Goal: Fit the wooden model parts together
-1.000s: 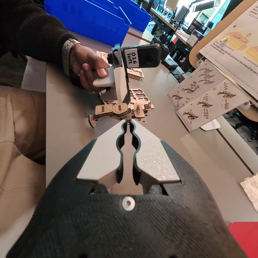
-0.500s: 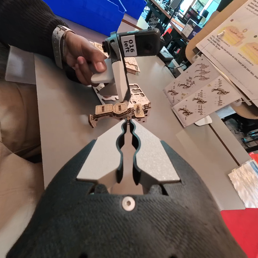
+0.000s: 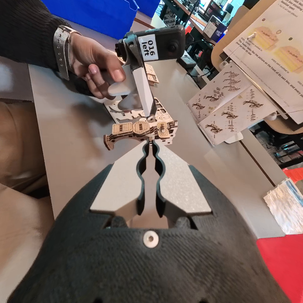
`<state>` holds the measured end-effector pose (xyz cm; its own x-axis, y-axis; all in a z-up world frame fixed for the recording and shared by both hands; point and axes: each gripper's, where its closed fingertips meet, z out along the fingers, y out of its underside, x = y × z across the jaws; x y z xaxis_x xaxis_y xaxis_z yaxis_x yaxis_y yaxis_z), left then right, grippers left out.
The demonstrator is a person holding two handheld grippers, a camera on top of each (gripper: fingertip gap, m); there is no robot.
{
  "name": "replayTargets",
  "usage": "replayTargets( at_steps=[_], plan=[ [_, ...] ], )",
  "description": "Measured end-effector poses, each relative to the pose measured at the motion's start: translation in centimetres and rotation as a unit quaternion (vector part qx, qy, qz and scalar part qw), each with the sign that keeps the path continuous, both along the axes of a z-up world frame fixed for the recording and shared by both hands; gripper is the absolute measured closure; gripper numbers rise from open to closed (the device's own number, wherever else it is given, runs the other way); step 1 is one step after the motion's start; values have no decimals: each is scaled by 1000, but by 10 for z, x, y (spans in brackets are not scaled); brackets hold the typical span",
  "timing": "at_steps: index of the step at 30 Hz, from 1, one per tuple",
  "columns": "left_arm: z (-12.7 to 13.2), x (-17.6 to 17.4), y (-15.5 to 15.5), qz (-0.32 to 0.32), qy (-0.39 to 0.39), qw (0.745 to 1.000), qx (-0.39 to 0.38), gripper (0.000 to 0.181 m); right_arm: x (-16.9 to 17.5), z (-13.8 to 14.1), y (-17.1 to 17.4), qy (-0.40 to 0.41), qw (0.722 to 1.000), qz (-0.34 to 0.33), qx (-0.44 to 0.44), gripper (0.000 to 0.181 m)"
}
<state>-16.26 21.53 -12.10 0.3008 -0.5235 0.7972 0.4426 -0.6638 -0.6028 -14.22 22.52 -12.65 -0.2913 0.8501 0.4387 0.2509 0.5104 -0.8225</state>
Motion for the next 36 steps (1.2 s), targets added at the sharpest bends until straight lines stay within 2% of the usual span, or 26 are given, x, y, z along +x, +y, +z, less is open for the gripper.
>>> replayTargets(
  at_steps=[1,36],
  plan=[
    [1,0,0,0,0,1000,1,174,0,0,0,0,1000,-2,-2,179],
    [-2,8,-5,-24,12,1000,2,174,-5,-7,0,-2,1000,-5,-29,179]
  ],
)
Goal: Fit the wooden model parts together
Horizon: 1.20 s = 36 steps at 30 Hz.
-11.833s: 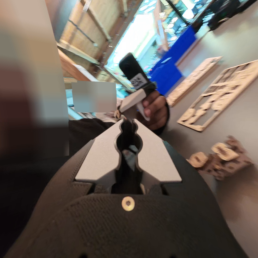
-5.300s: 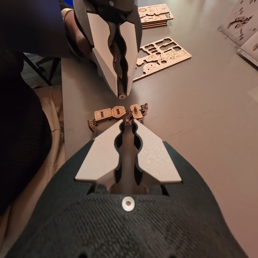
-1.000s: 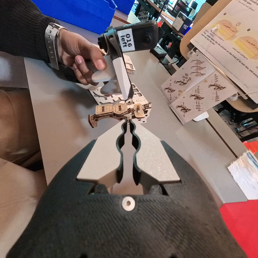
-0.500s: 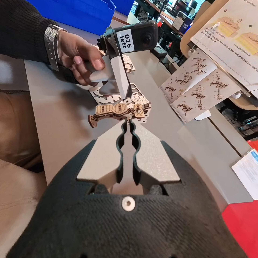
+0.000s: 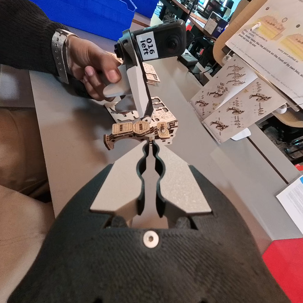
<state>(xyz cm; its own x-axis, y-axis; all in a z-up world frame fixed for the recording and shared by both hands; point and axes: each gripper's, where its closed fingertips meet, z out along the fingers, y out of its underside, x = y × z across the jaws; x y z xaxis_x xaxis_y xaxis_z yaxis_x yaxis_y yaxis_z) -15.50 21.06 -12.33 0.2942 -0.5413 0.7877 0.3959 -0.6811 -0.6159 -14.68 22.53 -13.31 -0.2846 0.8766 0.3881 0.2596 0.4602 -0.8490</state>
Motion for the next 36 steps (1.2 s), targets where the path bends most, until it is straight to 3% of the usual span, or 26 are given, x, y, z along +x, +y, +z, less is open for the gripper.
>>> replayTargets(
  at_steps=[26,36],
  plan=[
    [12,-8,0,8,-36,999,10,174,-5,-2,1,1,1000,6,-19,179],
    [17,-29,0,29,-64,997,30,174,-10,5,-1,13,999,21,-41,180]
  ],
)
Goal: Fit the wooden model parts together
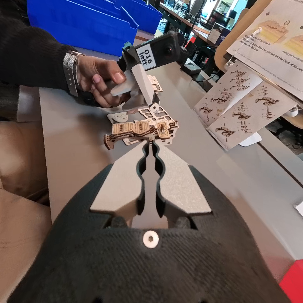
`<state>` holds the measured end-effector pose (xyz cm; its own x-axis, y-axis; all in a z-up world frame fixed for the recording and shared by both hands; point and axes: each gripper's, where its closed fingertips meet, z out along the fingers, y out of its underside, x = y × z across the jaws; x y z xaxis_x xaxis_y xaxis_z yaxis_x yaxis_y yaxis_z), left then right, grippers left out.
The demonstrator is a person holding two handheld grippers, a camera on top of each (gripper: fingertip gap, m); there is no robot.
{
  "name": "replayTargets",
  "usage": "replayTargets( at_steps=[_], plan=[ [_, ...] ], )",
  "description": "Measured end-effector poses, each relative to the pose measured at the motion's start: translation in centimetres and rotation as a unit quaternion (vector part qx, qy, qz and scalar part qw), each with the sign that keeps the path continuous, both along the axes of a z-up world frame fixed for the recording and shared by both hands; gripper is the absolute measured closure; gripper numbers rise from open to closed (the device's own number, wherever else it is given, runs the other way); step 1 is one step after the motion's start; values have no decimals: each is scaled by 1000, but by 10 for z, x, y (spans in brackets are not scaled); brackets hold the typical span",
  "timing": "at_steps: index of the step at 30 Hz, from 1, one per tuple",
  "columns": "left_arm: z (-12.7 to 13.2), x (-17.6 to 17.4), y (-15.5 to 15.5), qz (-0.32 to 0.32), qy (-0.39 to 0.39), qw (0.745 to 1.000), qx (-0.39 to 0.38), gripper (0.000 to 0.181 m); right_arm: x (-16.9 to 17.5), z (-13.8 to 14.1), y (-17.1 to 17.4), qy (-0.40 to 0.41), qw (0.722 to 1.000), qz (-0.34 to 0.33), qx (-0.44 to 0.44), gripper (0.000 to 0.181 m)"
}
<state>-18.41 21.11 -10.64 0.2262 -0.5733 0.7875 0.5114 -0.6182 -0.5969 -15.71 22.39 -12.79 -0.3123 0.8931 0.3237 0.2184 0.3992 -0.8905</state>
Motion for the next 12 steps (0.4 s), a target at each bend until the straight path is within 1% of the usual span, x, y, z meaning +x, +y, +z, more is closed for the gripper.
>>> replayTargets(
  at_steps=[6,12],
  plan=[
    [2,-11,-1,2,-20,1000,-4,174,-3,0,0,0,1000,2,-17,180],
    [6,-10,-3,-2,-23,1000,3,175,-4,-3,1,-3,1000,0,-25,180]
  ],
)
